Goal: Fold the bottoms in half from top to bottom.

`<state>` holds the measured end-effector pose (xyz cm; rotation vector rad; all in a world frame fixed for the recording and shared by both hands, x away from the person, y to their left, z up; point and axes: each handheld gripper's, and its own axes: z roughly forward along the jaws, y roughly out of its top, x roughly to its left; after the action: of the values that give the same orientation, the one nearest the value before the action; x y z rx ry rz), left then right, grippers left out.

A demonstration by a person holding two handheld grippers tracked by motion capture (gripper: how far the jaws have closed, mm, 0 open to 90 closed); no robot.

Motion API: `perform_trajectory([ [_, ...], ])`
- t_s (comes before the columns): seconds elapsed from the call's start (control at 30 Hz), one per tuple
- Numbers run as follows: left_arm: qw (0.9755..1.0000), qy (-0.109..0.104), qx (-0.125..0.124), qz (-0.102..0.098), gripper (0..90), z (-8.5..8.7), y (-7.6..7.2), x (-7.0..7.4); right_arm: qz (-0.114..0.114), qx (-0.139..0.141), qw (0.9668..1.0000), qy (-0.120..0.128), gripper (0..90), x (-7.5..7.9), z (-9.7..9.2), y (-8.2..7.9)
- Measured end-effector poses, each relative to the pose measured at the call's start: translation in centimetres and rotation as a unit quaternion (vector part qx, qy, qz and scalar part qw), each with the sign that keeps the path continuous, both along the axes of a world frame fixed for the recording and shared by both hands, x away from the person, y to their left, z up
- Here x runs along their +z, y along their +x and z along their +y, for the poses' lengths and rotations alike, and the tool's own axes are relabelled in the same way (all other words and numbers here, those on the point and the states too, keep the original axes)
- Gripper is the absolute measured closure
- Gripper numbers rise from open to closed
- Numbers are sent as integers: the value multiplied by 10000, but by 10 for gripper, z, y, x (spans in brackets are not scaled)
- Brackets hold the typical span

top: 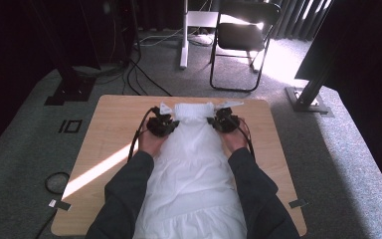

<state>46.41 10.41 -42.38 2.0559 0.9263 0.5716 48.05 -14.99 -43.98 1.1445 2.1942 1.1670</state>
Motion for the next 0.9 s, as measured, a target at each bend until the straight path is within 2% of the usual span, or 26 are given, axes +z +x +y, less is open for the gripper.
perform_trajectory([
  [0.13,9990,-83,-44,-442,836,1,11,46,-548,-132,9983,139,842,43,-2,4],
  [0.17,9986,-113,-40,-513,836,1,12,53,-693,-183,9972,220,841,56,-3,4],
  [0.23,9978,-189,-41,-639,835,3,13,69,-949,-181,9949,282,840,70,-4,3],
  [0.3,9973,-207,-73,-703,834,3,10,78,-1054,-155,9938,325,838,82,-5,0],
  [0.4,9975,-154,-244,-647,831,4,1,75,-1005,-46,9946,272,834,86,-7,-8],
  [0.47,9977,-102,-357,-561,828,6,-7,71,-955,52,9951,235,832,83,-10,-16],
  [0.57,9972,-144,-535,-496,825,7,-22,66,-919,188,9954,184,830,79,-14,-33],
  [0.63,9967,-109,-637,-501,823,7,-35,67,-894,283,9953,222,828,76,-18,-49],
  [0.8,9934,-183,-962,-596,819,9,-77,68,-846,532,9944,342,824,69,-28,-89],
  [0.83,9934,-183,-962,-596,818,9,-77,68,-846,532,9944,342,824,69,-28,-89],
  [0.87,9918,-139,-1074,-676,816,9,-99,65,-864,621,9937,349,823,66,-32,-109],
  [0.9,9908,-136,-1146,-701,815,9,-108,62,-858,663,9934,373,823,65,-34,-115],
])
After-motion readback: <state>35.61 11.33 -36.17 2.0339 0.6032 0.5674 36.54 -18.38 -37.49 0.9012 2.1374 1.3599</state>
